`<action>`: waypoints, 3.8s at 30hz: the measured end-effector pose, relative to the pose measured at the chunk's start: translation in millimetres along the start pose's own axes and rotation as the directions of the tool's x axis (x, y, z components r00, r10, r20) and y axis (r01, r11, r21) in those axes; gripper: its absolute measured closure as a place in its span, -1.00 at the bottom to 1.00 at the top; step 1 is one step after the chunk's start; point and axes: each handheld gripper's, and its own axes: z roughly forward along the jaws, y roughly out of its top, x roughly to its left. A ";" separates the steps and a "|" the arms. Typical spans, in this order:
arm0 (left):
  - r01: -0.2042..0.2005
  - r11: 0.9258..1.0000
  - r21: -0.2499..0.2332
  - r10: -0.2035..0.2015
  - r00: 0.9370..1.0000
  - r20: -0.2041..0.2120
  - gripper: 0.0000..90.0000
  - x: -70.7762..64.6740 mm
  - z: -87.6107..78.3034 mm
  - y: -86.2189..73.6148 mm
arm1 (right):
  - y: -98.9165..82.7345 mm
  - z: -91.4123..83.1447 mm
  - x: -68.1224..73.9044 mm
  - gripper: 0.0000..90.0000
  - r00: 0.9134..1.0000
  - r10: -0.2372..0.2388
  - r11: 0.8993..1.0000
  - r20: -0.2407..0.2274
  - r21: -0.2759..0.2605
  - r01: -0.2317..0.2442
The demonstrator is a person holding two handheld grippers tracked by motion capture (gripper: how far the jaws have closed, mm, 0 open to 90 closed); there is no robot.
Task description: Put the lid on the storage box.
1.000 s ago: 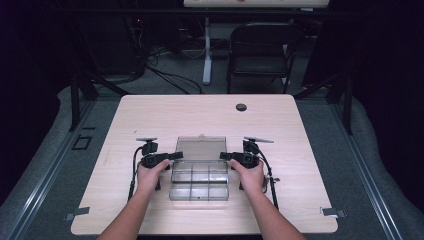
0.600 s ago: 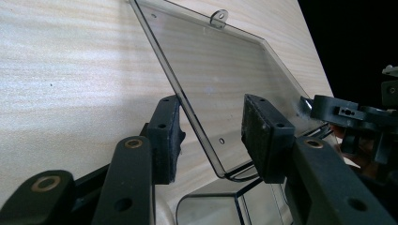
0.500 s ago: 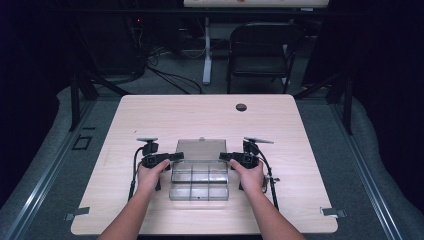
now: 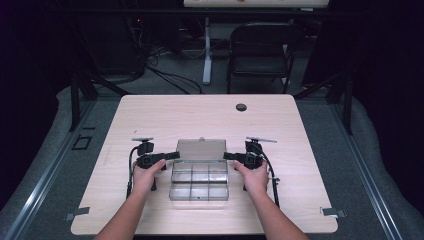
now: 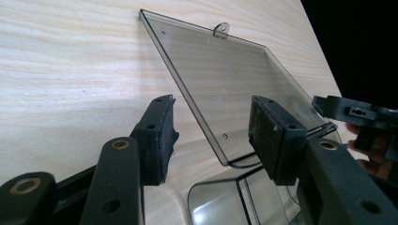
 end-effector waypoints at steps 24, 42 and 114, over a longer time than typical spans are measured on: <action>-0.126 0.990 -0.070 0.128 0.991 0.034 0.11 -21.3 -45.3 -29.9 | -28.7 -64.3 15.5 0.35 0.897 -0.425 0.901 0.121 -0.034 0.432; -0.207 0.975 -0.076 0.210 0.977 0.037 0.09 -27.2 -65.7 -51.9 | -39.9 -112.9 -31.6 0.40 0.879 -0.406 0.906 0.249 -0.012 0.422; -0.235 0.968 -0.086 0.235 0.972 -0.005 0.09 -24.2 -66.7 -51.1 | -48.7 -109.1 -45.5 0.95 0.959 -0.259 0.966 0.118 0.030 0.257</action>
